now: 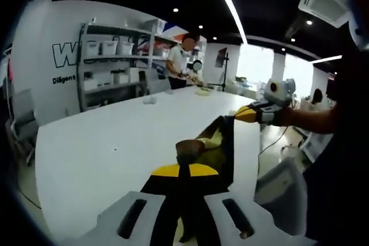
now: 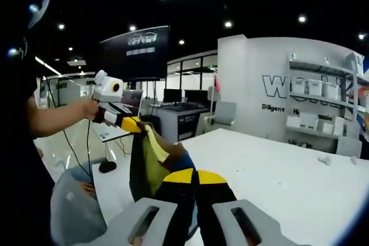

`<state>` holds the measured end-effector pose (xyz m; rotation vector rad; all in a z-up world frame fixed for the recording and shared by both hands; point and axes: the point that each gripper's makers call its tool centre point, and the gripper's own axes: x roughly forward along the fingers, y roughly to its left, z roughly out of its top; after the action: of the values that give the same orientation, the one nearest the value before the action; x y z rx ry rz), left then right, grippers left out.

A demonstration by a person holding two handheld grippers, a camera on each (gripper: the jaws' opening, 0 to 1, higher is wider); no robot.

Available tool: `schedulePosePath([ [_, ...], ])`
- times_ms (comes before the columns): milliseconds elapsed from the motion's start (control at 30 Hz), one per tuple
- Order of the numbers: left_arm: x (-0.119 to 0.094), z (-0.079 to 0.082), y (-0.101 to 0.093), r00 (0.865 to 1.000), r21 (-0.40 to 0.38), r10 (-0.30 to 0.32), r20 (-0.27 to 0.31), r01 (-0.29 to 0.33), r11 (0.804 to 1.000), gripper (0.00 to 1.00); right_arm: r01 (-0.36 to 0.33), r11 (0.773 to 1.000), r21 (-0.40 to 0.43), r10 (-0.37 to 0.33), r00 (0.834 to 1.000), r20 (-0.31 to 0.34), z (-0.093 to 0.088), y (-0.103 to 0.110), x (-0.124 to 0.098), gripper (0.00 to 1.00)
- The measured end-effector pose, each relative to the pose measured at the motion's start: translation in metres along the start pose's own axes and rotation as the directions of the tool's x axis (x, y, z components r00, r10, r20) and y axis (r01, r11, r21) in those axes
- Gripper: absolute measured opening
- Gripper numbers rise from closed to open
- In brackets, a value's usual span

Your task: Fold the garment on the visible template until the final outline fits inside the template.

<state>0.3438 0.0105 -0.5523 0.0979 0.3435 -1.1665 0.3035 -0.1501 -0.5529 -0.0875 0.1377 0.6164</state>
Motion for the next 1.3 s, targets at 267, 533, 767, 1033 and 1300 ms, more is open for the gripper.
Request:
schedulePosePath([
  [267,-0.018,0.019,-0.019,0.998,0.027,-0.017,0.055,0.015,1.0,0.01,-0.012,1.0,-0.01,0.013,0.997,0.07,0.029,0.012,-0.017,0.0],
  [533,-0.037,0.046,-0.036,0.99,0.041,-0.035,0.135,0.03,0.999,0.01,-0.027,0.998,-0.05,0.034,0.989,0.144,0.063,0.022,-0.033,0.0],
  [767,-0.052,0.067,-0.047,0.986,0.089,-0.04,0.161,0.026,0.996,0.01,-0.045,0.996,-0.073,0.059,0.978,0.2,0.09,0.032,-0.041,0.0],
  [1033,-0.054,0.077,-0.044,0.982,0.108,-0.042,0.186,0.022,0.994,0.01,-0.032,0.995,-0.091,0.051,0.974,0.222,0.098,0.033,-0.037,0.0],
  [1300,-0.044,0.071,-0.018,0.978,0.08,0.016,0.21,-0.034,0.996,0.01,0.005,0.996,-0.095,0.015,0.979,0.205,0.089,0.018,-0.026,0.0],
])
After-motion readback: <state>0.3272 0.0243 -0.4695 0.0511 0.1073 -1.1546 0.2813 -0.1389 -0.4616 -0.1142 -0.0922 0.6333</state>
